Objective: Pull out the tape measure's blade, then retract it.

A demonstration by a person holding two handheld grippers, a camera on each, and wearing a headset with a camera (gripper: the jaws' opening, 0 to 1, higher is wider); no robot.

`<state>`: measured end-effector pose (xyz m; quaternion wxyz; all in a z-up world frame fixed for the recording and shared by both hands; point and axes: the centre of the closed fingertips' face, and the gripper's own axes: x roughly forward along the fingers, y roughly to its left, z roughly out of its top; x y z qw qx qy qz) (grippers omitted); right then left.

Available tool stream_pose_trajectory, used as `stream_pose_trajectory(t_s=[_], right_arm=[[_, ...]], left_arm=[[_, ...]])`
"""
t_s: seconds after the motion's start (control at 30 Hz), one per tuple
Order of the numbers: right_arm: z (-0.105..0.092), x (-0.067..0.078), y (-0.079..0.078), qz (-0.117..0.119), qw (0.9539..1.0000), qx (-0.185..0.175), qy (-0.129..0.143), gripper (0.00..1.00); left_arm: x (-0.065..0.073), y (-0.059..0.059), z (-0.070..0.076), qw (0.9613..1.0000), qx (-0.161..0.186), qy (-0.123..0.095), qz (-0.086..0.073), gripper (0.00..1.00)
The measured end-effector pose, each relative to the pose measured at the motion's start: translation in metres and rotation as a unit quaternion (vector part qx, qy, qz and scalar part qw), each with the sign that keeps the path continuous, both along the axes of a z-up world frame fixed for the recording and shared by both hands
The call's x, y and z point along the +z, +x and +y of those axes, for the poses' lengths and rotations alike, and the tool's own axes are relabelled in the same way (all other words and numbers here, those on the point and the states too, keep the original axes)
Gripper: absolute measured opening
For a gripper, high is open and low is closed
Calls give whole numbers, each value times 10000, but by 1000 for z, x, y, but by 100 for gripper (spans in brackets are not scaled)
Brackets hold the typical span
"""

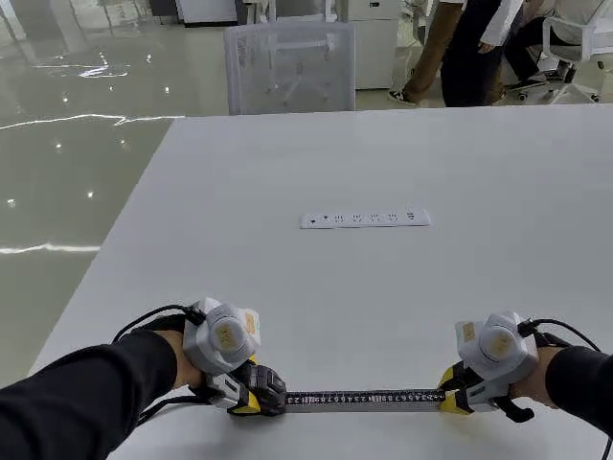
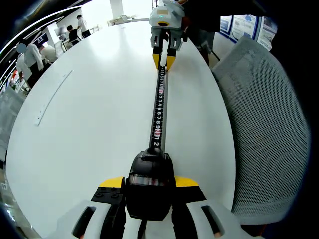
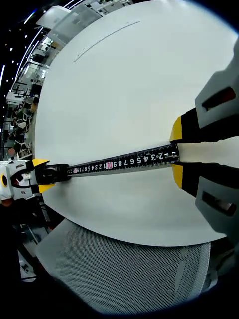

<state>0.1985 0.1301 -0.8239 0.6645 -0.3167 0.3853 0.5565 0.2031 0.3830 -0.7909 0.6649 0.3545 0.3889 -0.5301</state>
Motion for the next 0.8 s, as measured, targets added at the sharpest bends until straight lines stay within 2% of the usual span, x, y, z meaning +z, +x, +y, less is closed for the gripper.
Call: stream_pose_trajectory(t_s=[0.8], right_arm=[[-2, -2, -1, 110, 9999, -16, -48, 11]], left_arm=[[0, 0, -1, 10000, 38, -17, -9, 32]])
